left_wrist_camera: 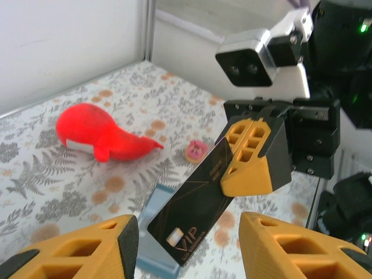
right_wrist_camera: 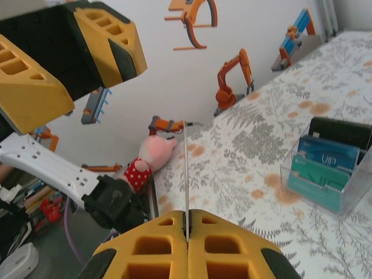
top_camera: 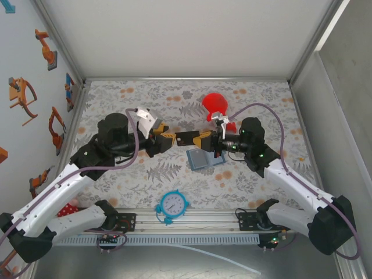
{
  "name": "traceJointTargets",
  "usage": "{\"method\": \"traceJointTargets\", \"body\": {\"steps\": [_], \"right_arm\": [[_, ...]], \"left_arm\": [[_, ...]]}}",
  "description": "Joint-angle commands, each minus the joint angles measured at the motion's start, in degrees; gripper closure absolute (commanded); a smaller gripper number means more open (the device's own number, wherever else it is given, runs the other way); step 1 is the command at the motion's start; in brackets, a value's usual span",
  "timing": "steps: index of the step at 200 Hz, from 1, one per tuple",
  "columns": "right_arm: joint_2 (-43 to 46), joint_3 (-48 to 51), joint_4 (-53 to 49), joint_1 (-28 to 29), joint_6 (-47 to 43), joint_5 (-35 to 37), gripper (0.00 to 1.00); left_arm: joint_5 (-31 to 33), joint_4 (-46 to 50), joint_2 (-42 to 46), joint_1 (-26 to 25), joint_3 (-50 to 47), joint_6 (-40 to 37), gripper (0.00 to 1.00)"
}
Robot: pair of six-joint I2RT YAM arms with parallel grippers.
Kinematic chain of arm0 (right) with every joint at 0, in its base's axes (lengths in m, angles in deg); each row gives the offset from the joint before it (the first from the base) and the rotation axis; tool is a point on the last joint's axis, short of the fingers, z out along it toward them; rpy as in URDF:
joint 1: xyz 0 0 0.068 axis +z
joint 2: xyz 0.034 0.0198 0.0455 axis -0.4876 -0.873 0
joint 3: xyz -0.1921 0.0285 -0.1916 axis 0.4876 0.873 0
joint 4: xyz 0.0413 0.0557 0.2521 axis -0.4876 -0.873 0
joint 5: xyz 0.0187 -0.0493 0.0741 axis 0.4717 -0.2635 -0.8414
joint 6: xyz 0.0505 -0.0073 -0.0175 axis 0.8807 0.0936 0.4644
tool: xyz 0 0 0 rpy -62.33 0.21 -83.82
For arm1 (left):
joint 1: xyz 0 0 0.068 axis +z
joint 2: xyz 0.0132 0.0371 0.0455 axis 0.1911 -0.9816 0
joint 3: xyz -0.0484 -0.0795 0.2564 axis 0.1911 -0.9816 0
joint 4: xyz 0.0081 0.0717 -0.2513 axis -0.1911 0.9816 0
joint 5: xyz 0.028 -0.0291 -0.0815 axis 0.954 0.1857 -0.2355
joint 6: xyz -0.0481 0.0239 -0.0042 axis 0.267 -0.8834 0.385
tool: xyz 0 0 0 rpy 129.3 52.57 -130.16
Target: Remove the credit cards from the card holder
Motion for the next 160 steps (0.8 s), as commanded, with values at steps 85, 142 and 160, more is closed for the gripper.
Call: {"method": "traceJointTargets", "body": {"steps": [85,142,160], "right_arm": [[-1.21,-3.32,-3.53,1.45,-2.80,-4.63,1.00],[-1.23,-3.06,-3.01,2.27,-2.98,-4.61,1.00],[-1.14,-3.14,-3.32,2.27,-3.37,-4.08,1.00]], "left_arm": [[-9.20,0.01,-10.08,0.15,2.62,-7.82,0.56],[-18.68,1.63,-14.98,0.92,5.02,-9.76,0.72],[-19.97,3.12,-15.84,1.22,5.75,-10.20,0.88]]}}
